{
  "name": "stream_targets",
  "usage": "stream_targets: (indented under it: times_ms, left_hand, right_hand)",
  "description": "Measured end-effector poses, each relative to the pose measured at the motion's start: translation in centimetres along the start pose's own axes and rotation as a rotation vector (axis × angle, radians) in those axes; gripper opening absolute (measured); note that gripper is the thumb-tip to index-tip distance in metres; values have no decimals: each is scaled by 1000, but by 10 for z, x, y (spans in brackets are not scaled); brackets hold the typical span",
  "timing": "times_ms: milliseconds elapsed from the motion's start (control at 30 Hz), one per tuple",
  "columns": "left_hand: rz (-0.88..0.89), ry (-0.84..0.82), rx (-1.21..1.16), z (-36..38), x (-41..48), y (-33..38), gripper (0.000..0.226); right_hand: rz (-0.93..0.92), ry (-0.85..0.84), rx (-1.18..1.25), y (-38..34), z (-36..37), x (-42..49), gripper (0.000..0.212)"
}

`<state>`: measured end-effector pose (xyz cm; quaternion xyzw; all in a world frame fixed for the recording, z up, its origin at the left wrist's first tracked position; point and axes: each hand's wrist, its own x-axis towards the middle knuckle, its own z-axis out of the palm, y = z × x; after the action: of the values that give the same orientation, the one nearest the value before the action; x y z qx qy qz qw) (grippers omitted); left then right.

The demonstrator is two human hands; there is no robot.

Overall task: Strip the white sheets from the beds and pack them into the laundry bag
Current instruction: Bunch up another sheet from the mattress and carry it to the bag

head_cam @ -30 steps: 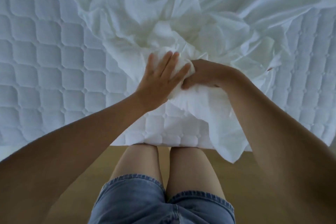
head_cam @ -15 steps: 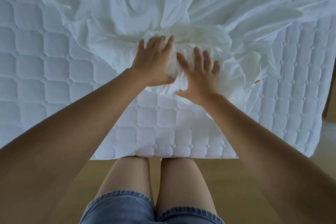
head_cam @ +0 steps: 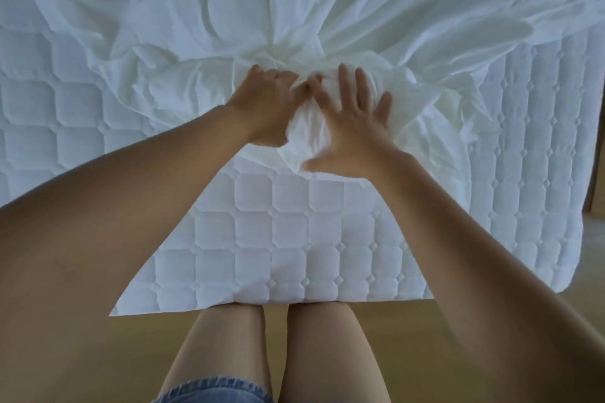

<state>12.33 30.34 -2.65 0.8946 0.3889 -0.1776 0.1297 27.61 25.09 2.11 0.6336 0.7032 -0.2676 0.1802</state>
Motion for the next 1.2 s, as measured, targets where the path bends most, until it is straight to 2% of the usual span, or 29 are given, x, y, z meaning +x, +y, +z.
stream_targets:
  times_ms: [67,133,233,300,467,567,600,667,733,833,867,933,1033,1100,1200]
  left_hand:
    - [14,23,-21,-13,6,-2,60]
    - [-13,10,-124,-24,4,2,44]
    - [-80,-69,-312,-33,-1,7,30]
    - [-102,-189,-388,-38,-9,10,30]
    - [-173,-549,-531,-18,-60,13,30]
    - [-212,-688,-594,13,-106,18,51]
    - [-235,-663,-604,23,-122,21,65]
    - [-306,-456,-614,41,-150,22,88]
    - [-364,-204,-615,49,-171,18,99]
    - [-504,71,-588,58,-189,5,116]
    - [-607,101,-593,62,-191,-1,120]
    - [-871,49,-709,69,-190,-15,128]
    - [-1197,-33,-951,82,-180,-25,135]
    - [-1248,-64,-1009,90,-176,-27,136]
    - [-1156,-70,-1075,91,-176,-33,120]
  right_hand:
    - [-25,-99,-85,2,3,-2,142]
    - [-17,-84,-103,8,6,3,141]
    - [-27,50,36,17,8,4,105]
    - [-52,27,141,17,12,0,85]
    - [-112,-326,339,-11,22,-24,72]
    - [-180,-530,320,-43,45,-34,66]
    - [-198,-546,298,-52,53,-36,68]
    - [-212,-495,238,-61,62,-38,71]
    - [-205,-444,217,-61,64,-39,73]
    - [-185,-448,239,-58,60,-38,82]
    - [-172,-445,252,-58,59,-39,89]
    - [-121,-428,285,-60,60,-40,105]
    - [-78,-399,295,-62,61,-46,110]
    - [-77,-399,277,-63,61,-47,104]
    - [-69,-411,288,-64,61,-44,98]
